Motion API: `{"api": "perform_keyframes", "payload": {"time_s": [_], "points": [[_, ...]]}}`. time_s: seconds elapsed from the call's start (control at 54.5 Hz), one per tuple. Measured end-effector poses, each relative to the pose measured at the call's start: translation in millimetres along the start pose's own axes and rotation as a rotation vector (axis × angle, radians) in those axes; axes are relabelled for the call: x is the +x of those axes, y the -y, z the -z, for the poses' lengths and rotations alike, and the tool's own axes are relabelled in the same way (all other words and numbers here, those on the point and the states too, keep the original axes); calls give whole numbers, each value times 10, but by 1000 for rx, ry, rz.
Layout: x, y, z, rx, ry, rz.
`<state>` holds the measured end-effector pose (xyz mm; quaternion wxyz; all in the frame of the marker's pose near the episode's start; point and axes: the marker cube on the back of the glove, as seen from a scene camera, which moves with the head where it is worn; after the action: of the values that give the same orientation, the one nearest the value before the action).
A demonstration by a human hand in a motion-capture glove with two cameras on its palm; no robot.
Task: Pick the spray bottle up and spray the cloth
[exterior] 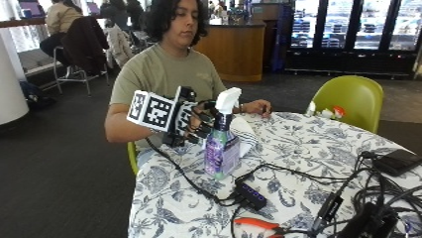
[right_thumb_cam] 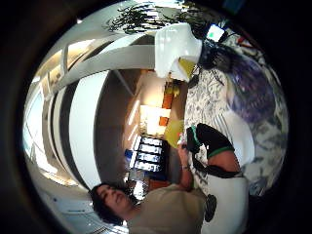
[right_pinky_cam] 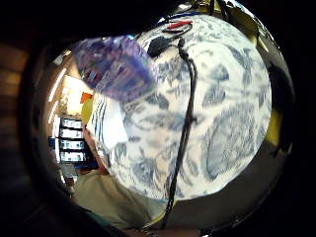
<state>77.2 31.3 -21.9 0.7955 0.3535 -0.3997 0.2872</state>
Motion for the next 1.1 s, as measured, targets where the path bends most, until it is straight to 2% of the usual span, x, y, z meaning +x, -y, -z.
{"api": "perform_keyframes", "payload": {"time_s": [0.239,0.349,0.477,0.588,0.661,0.735,0.826,0.9,0.936,1.047,1.102], "points": [[6,756,-338,30,-2,26],[28,987,-512,96,17,118],[28,1147,-622,227,-46,196],[1,1258,-697,377,-91,170],[-21,1336,-742,422,-119,160],[-75,1398,-774,374,-120,121],[-154,1454,-777,145,-30,74],[-195,1456,-765,0,60,127],[-198,1427,-743,11,73,152],[-275,1231,-450,180,6,216],[-387,1137,-202,174,-43,266]]}}
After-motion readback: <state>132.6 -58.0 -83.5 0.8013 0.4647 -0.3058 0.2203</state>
